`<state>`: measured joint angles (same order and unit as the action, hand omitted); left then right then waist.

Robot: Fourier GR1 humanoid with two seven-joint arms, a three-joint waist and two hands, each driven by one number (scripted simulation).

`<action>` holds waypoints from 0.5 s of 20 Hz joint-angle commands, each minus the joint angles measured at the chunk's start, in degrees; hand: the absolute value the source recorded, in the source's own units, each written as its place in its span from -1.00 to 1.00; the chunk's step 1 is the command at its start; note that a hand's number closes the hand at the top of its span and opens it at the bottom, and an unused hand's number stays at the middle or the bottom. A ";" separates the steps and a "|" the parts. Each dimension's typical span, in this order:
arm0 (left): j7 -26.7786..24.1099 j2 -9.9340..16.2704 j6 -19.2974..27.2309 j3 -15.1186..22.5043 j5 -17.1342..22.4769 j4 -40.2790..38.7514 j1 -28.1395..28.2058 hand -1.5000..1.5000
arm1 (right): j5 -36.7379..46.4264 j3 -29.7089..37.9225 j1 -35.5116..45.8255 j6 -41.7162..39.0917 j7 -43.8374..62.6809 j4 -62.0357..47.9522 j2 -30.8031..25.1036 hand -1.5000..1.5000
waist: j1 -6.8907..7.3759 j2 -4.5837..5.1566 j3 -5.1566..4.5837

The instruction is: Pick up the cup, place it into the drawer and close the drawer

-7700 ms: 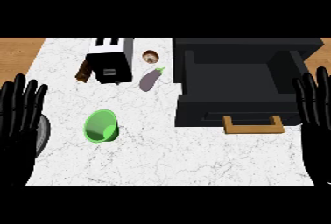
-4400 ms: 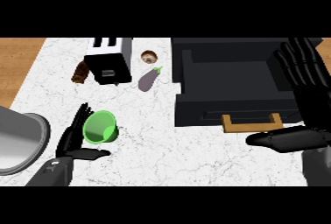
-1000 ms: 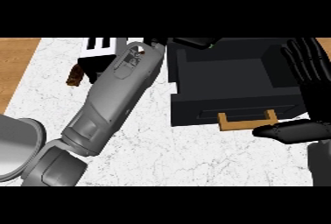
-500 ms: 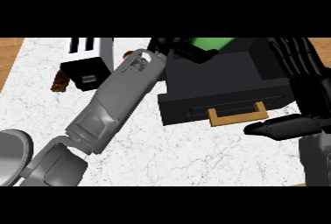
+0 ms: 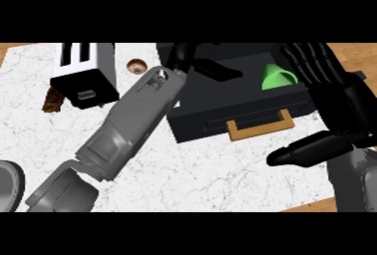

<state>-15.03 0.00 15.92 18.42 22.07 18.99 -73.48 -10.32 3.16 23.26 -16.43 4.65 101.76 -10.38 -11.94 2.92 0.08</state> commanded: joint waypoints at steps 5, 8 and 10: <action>-7.81 0.00 -1.85 -2.76 9.25 5.08 0.48 -1.00 | -9.79 -6.48 1.26 -11.91 2.89 -0.20 -0.58 1.00 | 0.83 -0.38 -0.09; -11.25 0.00 0.03 -3.39 11.78 5.22 1.03 -1.00 | -7.73 -10.15 0.57 -16.82 5.69 -0.95 -4.63 1.00 | 1.58 -0.54 -0.13; -11.67 0.00 1.37 -4.17 12.89 4.73 0.28 -1.00 | -4.32 -13.18 -1.07 -19.00 7.98 -0.28 -7.33 1.00 | 2.88 -1.12 -0.14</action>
<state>-24.24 0.00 15.48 15.38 32.10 23.39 -72.76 -16.80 -5.80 23.39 -30.87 9.32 101.24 -14.14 -10.35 2.38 -0.02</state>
